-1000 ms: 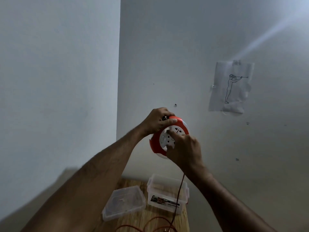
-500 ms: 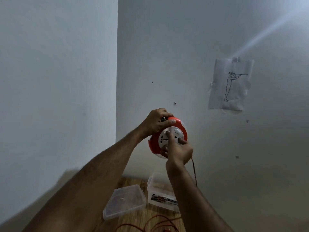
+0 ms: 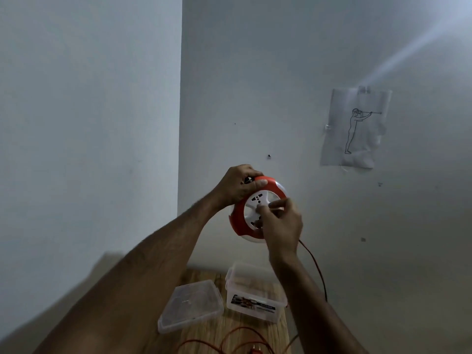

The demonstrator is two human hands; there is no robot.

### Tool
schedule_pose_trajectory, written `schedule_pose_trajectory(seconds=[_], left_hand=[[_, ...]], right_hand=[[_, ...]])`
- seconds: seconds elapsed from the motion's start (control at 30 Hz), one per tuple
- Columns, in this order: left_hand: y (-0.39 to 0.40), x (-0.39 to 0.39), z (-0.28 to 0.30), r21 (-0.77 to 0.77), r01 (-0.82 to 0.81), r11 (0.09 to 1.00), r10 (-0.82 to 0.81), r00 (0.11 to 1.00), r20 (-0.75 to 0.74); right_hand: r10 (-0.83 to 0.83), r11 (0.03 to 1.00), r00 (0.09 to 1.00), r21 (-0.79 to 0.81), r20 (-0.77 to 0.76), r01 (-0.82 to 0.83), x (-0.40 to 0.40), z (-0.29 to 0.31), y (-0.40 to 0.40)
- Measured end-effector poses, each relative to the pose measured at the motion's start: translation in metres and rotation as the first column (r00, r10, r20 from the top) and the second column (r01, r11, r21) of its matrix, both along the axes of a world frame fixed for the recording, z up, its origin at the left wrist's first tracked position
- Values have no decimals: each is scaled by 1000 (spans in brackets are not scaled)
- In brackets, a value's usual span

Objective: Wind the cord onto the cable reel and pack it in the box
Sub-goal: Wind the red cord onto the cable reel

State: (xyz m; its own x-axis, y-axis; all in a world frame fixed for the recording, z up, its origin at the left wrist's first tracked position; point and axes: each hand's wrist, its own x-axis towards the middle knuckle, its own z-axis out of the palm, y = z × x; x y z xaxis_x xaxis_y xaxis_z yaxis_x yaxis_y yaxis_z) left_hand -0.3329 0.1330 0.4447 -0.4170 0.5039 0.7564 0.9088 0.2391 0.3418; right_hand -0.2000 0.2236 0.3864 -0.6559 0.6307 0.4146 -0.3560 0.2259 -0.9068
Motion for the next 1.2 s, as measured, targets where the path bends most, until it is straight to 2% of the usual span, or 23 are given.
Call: schedule_pose_trajectory(seconds=[0.03, 0.07, 0.1, 0.13, 0.27, 0.4, 0.6, 0.67, 0.7, 0.8, 0.9, 0.97, 1.03, 1.1, 1.2], left_hand=[[0, 1, 1, -2, 0, 1000, 0, 1000, -2], [0, 1, 1, -8, -3, 1000, 2, 1000, -4], [0, 1, 2, -16, 0, 1000, 0, 1000, -5], [0, 1, 2, -26, 7, 1000, -7, 1000, -2], [-2, 0, 2, -62, 18, 998, -18, 1000, -1], [-2, -1, 2, -65, 29, 997, -28, 1000, 13], [4, 3, -1, -61, 32, 998, -31, 999, 15], [6, 5, 0, -56, 24, 998, -24, 1000, 9], [7, 5, 0, -57, 21, 998, -20, 1000, 7], [6, 6, 0, -54, 7, 999, -7, 1000, 12], [5, 6, -1, -17, 10, 1000, -10, 1000, 17], [6, 7, 0, -13, 12, 1000, -12, 1000, 14], [8, 8, 1, -19, 19, 1000, -19, 1000, 6], [9, 9, 1, -40, 22, 999, -23, 1000, -5], [9, 7, -2, -68, 19, 997, -20, 1000, -13]], right_hand=[[-128, 906, 989, 396, -73, 147, -1, -7, 5], [-185, 712, 972, 663, -142, 232, -2, -13, 11], [-206, 528, 966, 814, -156, 244, -3, -18, 16], [-223, 395, 965, 893, -136, 217, -2, -21, 21], [-249, 110, 967, 991, -53, 83, -2, -26, 41], [-226, -53, 973, 998, -36, 25, -4, -25, 52], [-325, -227, 920, 962, -220, 150, -6, -14, 48], [-321, -185, 919, 967, -227, 175, -7, -11, 46], [-302, -121, 929, 975, -213, 185, -8, -9, 45], [-221, 197, 960, 956, -173, 217, -10, -5, 43], [-186, 511, 972, 831, -142, 219, -11, -6, 36], [-165, 720, 983, 671, -83, 178, -12, -10, 30], [-155, 892, 987, 426, -30, 153, -15, -14, 23], [-137, 973, 990, 193, 24, 129, -19, -18, 16], [-63, 994, 996, -83, 57, 68, -26, -26, 5]])
